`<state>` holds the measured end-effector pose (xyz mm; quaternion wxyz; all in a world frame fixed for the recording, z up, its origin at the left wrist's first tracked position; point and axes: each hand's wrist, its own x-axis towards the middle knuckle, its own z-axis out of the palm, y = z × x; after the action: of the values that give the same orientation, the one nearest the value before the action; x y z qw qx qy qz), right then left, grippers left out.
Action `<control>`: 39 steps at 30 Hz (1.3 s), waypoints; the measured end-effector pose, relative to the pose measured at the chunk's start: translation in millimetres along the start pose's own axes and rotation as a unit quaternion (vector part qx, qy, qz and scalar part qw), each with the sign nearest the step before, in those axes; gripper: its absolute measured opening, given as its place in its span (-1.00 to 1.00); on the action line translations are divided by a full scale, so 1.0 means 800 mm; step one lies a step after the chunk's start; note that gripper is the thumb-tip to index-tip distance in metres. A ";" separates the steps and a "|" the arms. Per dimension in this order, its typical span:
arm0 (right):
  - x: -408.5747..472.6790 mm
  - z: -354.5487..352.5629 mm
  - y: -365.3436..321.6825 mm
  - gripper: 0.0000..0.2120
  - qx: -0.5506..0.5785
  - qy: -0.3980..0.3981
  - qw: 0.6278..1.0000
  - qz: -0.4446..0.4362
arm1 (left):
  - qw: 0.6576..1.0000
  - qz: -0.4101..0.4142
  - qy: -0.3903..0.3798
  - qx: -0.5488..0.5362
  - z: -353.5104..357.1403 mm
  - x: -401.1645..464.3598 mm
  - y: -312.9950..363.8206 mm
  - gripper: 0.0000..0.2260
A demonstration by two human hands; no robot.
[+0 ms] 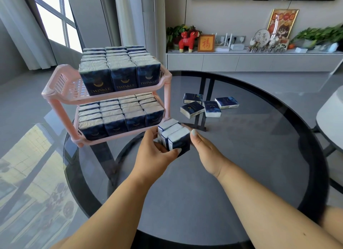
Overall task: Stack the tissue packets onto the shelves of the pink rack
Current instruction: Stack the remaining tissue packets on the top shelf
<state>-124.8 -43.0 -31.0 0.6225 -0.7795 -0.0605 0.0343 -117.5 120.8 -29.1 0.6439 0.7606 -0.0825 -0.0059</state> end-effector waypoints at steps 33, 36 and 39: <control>-0.019 0.053 -0.040 -0.60 -0.085 -0.098 0.989 -0.069 | 0.990 0.023 0.004 0.139 -0.068 -0.017 0.017 -0.48; -0.017 0.064 -0.045 -0.46 -0.058 -0.095 0.987 -0.112 | 0.993 0.036 0.022 0.111 -0.092 -0.028 0.028 -0.49; -0.006 0.077 -0.039 -0.39 -0.049 -0.082 0.987 -0.129 | 0.993 0.065 0.029 0.097 -0.125 -0.036 0.054 -0.45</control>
<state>-139.2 23.0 -14.2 0.5758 -0.7892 -0.2129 0.0147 -139.7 215.5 27.2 0.5686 0.8121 -0.1129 0.0661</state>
